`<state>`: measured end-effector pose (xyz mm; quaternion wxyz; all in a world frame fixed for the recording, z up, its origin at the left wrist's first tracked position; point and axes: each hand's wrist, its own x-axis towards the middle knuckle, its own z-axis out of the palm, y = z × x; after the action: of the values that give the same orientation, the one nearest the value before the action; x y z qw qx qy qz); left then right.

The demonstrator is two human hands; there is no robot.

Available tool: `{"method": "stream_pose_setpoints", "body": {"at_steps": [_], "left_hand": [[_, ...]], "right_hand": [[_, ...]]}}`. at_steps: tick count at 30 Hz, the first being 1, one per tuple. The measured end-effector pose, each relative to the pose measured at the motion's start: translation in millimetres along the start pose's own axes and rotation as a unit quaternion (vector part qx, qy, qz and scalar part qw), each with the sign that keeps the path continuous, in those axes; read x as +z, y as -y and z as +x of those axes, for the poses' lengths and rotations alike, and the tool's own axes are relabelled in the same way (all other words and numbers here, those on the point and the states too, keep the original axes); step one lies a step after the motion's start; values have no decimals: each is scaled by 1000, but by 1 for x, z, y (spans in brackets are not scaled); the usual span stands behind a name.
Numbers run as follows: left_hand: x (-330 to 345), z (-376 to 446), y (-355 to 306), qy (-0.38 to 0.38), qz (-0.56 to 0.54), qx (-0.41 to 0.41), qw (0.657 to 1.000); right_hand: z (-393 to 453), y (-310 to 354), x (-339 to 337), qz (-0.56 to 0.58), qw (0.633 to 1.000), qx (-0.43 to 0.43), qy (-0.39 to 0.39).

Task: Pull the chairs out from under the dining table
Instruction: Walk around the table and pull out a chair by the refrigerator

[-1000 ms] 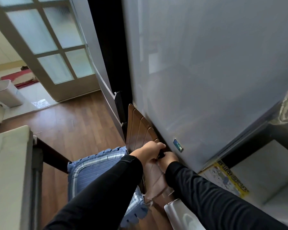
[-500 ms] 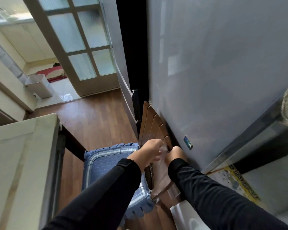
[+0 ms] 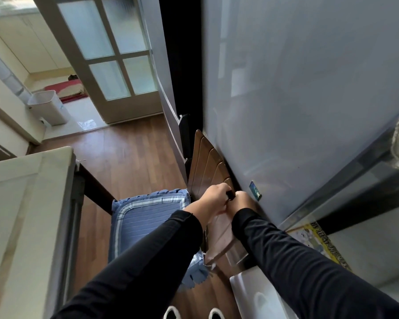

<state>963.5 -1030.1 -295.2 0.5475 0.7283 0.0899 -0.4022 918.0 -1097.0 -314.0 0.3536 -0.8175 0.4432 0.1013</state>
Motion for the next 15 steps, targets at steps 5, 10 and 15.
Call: {"method": "stream_pose_setpoints", "body": {"at_steps": [5, 10, 15], "left_hand": [[-4, -11, -4, -11, -27, -3, 1000], [-27, -26, 13, -51, -66, -4, 996], [-60, -39, 45, -68, -149, -22, 986]], "right_hand": [[-6, 11, 0, 81, 994, -69, -4], [-25, 16, 19, -18, 987, -157, -42], [-50, 18, 45, -61, 975, -210, -38]]}}
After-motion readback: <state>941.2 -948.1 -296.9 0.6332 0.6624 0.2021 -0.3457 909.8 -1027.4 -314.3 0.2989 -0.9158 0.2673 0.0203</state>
